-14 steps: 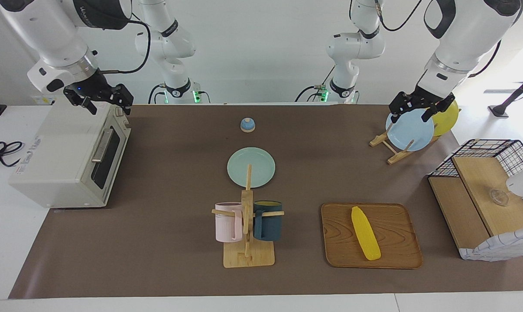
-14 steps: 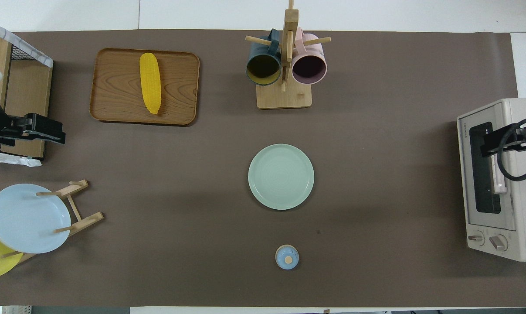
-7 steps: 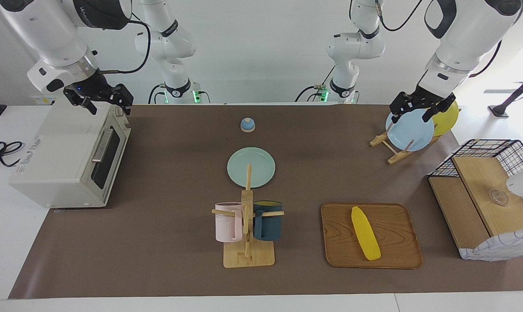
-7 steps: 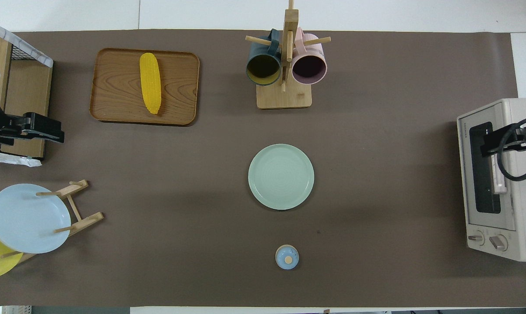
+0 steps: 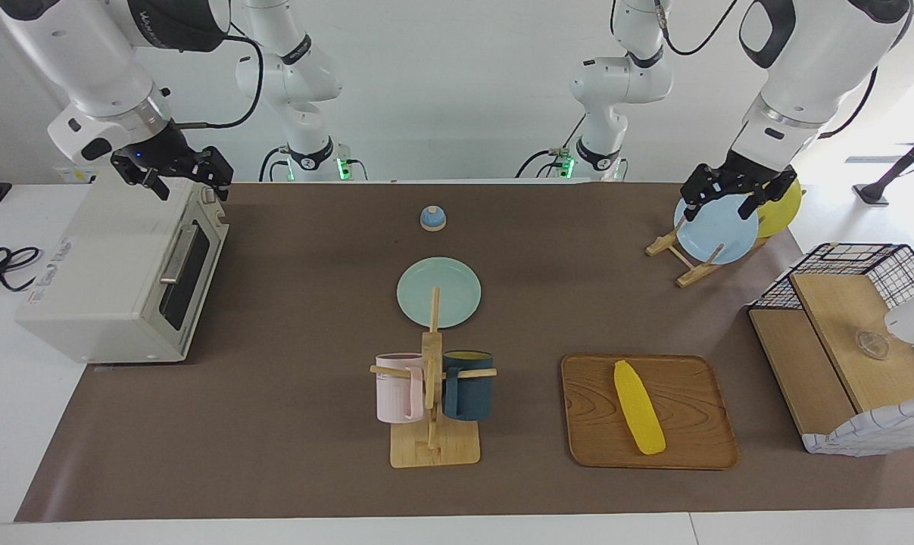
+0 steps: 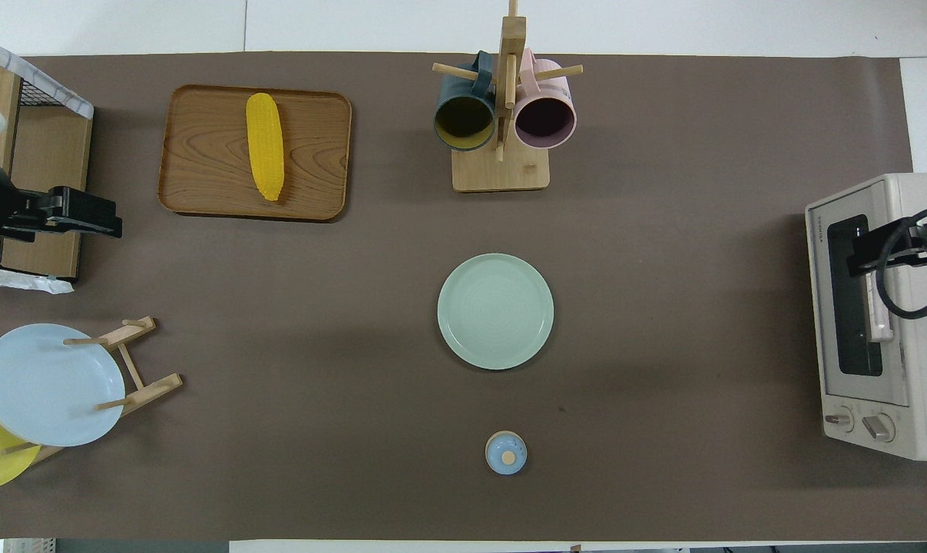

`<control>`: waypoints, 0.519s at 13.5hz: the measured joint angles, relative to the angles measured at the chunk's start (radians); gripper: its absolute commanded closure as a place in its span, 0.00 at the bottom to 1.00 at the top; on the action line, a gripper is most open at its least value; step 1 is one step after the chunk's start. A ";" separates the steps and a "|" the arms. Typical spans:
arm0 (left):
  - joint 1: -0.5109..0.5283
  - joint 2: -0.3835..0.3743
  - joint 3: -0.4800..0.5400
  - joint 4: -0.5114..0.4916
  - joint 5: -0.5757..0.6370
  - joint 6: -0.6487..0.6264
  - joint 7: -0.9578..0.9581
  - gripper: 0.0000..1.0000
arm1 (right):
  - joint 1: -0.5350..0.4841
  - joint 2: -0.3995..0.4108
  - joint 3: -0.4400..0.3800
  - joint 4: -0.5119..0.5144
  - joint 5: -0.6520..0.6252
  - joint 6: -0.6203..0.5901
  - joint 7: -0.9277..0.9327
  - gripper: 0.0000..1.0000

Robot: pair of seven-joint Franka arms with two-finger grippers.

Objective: Put corn in oven

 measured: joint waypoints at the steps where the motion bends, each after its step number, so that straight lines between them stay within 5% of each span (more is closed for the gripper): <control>1: -0.002 0.013 -0.002 -0.001 -0.006 0.018 0.000 0.00 | 0.000 0.000 0.000 0.000 0.000 0.000 0.000 0.00; 7: -0.068 0.244 -0.004 0.020 -0.028 0.198 -0.001 0.00 | 0.000 0.000 0.000 0.000 0.000 0.000 0.000 0.00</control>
